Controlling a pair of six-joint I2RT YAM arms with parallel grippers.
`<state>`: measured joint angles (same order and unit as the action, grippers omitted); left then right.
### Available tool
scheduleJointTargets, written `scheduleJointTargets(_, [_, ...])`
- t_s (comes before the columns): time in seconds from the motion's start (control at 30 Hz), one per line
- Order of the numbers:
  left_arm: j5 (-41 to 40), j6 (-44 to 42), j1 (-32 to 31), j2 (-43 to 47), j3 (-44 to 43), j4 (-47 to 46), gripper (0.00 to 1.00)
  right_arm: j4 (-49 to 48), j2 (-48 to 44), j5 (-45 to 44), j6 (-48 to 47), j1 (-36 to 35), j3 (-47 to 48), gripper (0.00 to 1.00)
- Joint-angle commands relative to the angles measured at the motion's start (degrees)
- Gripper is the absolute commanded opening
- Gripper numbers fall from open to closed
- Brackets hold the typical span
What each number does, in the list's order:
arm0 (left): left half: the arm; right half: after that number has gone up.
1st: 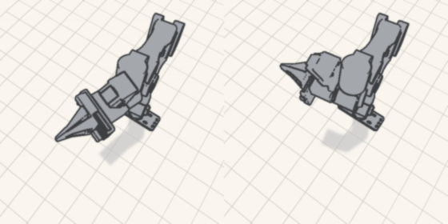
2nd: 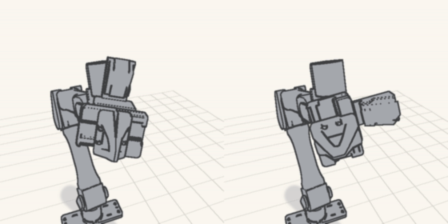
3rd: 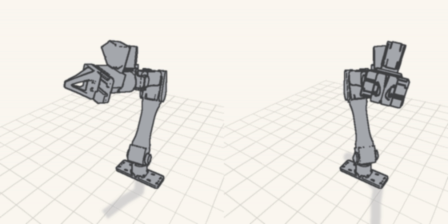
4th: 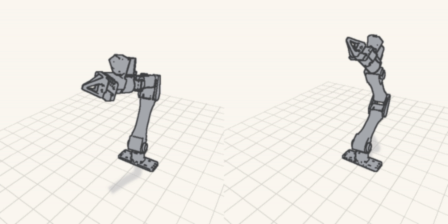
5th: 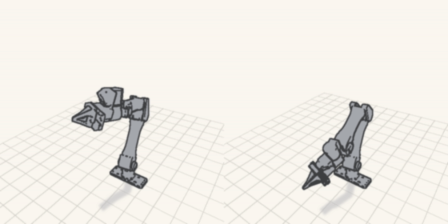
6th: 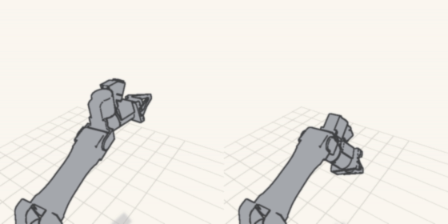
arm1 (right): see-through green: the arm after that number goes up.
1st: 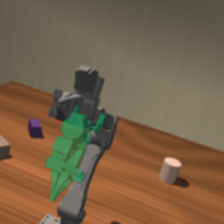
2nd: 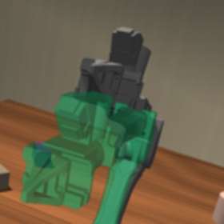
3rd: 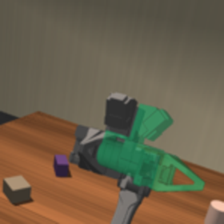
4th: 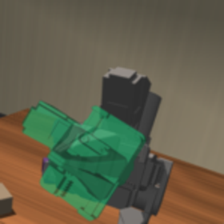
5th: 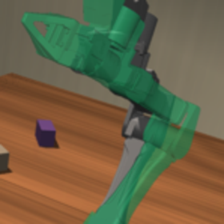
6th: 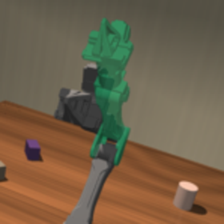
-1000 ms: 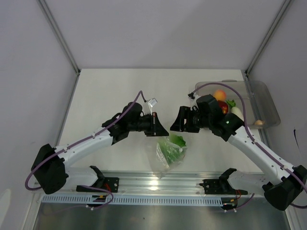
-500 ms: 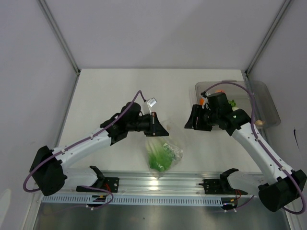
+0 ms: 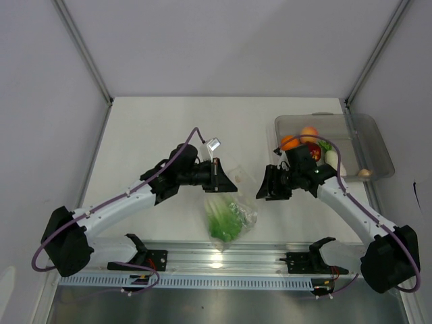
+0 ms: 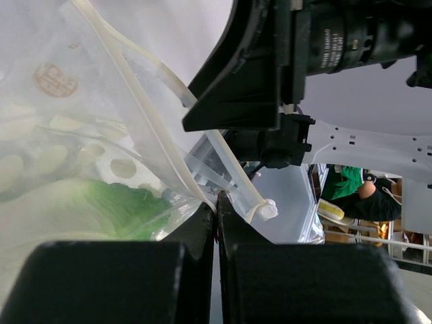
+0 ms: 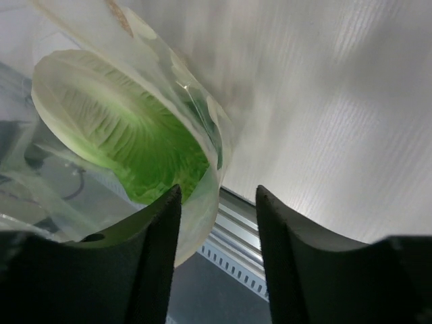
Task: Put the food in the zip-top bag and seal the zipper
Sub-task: Pick up the fake vegetable from the bin.
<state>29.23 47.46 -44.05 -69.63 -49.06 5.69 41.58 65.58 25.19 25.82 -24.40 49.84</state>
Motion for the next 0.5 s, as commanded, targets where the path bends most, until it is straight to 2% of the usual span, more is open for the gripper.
scheduleJointTargets(0.0, [1.6,-0.6,0.5,2.4,0.4,-1.3,0.01,-7.6,2.0,2.8,-0.2,0.1,-1.2,0.48])
scheduleJointTargets(0.07, [1.5,-0.6,0.5,2.8,0.6,-1.0,0.0,-9.1,3.3,3.5,-0.6,0.1,-1.2,0.41])
scheduleJointTargets(0.13, [1.3,-1.1,0.5,3.2,0.5,-0.2,0.01,-10.9,3.8,4.2,-0.6,0.1,-0.1,0.28])
scheduleJointTargets(0.17, [0.0,-2.1,0.5,3.7,0.4,0.6,0.0,-10.7,3.5,4.2,-0.6,0.0,0.7,0.15])
scheduleJointTargets(0.23, [-1.6,-3.7,0.5,4.4,-1.5,4.3,0.0,-9.5,2.4,2.7,-0.7,-1.8,4.1,0.03])
scheduleJointTargets(0.27, [-3.7,-5.3,0.5,5.5,-2.2,5.9,0.01,-7.3,0.8,0.1,-0.7,-2.7,5.6,0.0])
scheduleJointTargets(0.33, [-6.3,-7.0,0.5,6.9,-5.0,10.9,0.0,-4.9,-0.7,-1.8,-0.7,-4.8,8.9,0.0])
scheduleJointTargets(0.47, [-10.0,-9.0,0.5,12.0,-8.9,15.5,0.01,-0.1,-4.2,-1.6,3.9,-10.1,16.4,0.0])
